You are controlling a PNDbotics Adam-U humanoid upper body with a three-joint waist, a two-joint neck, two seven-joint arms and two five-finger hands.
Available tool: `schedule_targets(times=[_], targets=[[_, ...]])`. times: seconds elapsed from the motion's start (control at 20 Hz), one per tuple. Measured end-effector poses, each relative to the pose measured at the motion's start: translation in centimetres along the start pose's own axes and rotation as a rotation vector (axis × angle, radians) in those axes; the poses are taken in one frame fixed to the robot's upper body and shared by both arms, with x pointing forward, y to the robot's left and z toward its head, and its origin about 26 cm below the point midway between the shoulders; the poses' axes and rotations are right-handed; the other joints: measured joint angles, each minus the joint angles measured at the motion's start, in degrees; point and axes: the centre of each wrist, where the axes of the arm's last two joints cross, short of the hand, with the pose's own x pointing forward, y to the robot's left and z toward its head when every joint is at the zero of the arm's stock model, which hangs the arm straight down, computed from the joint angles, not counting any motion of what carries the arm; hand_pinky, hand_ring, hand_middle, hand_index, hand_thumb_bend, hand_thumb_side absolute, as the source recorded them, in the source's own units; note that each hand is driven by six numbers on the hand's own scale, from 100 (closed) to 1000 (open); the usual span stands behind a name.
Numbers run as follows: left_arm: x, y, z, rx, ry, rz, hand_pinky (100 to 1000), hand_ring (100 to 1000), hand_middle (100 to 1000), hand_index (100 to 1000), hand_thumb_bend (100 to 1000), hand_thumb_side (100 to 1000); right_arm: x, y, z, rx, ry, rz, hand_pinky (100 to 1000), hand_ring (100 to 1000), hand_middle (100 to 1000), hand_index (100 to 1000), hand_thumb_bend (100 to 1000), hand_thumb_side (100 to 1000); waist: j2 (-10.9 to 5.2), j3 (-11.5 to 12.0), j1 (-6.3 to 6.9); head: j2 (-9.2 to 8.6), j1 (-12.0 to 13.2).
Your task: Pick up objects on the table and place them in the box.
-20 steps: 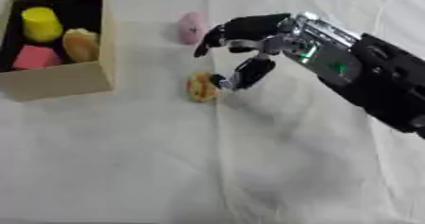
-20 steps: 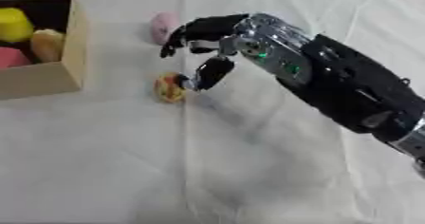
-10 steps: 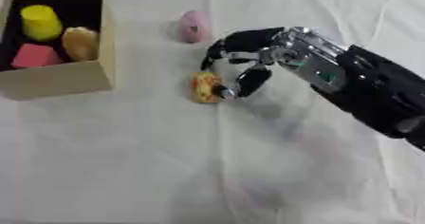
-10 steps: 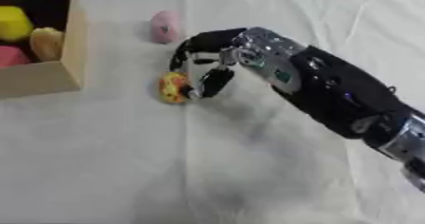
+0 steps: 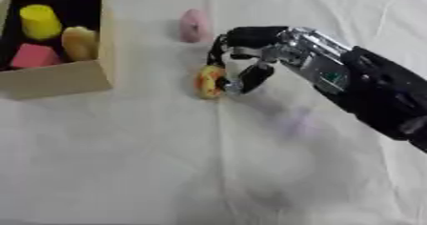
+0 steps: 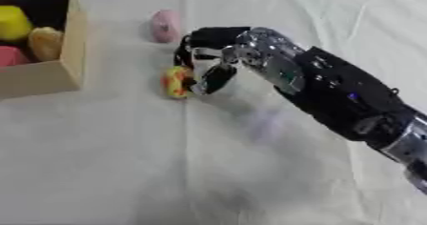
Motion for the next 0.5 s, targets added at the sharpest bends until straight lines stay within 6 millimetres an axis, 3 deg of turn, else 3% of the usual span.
schedule_targets(times=[0.25, 0.5], targets=[[-0.1, 0.0, 0.1, -0.002, 0.003, 0.0, 829, 780, 785, 903, 624, 821, 0.5, -0.7, 0.1, -0.049, 0.0, -0.02, 836, 678, 454, 528, 100, 100, -0.37, -0.46, 0.0, 0.0, 0.25], [-0.2, -0.1, 0.2, -0.004, 0.007, -0.001, 829, 781, 786, 903, 623, 820, 1.6, -4.2, -0.1, -0.138, -0.004, 0.014, 837, 671, 452, 525, 100, 100, -1.03, -0.65, 0.0, 0.02, 0.34]])
